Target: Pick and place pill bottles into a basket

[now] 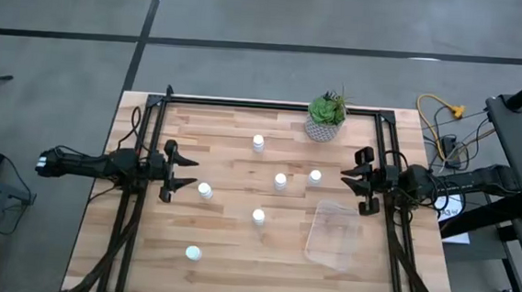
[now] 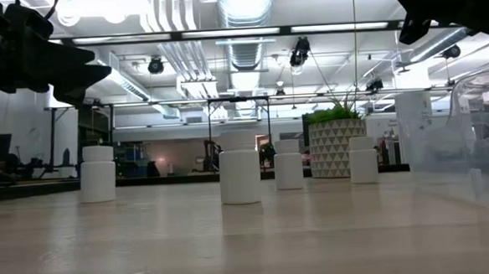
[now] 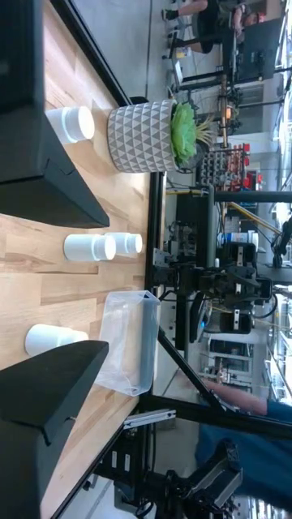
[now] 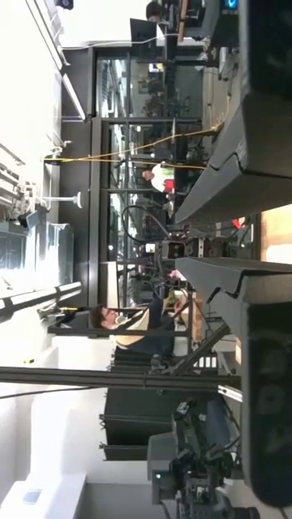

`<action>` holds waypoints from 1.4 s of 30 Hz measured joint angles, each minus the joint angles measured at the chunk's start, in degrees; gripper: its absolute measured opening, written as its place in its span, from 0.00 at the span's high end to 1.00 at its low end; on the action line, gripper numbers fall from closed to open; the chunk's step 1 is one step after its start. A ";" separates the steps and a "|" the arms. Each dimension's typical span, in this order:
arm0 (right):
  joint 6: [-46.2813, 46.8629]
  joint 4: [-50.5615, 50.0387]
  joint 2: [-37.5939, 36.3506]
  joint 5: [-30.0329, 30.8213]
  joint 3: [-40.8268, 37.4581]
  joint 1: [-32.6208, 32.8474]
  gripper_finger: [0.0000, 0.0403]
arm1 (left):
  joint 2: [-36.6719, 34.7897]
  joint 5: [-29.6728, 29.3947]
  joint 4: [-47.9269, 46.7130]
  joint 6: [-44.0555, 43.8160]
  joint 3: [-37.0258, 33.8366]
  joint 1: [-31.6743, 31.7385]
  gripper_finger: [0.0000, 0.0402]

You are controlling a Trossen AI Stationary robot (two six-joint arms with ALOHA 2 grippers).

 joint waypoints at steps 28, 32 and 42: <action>0.48 0.00 -0.02 0.00 0.01 -0.01 0.83 | 0.00 0.00 0.00 0.02 0.00 0.00 0.45; 0.58 -0.01 -0.07 0.00 0.00 0.00 0.83 | 0.00 0.00 0.00 0.01 0.00 0.02 0.45; 0.33 -0.01 -0.07 0.01 0.00 0.00 0.83 | 0.00 -0.02 0.00 0.02 0.00 0.02 0.45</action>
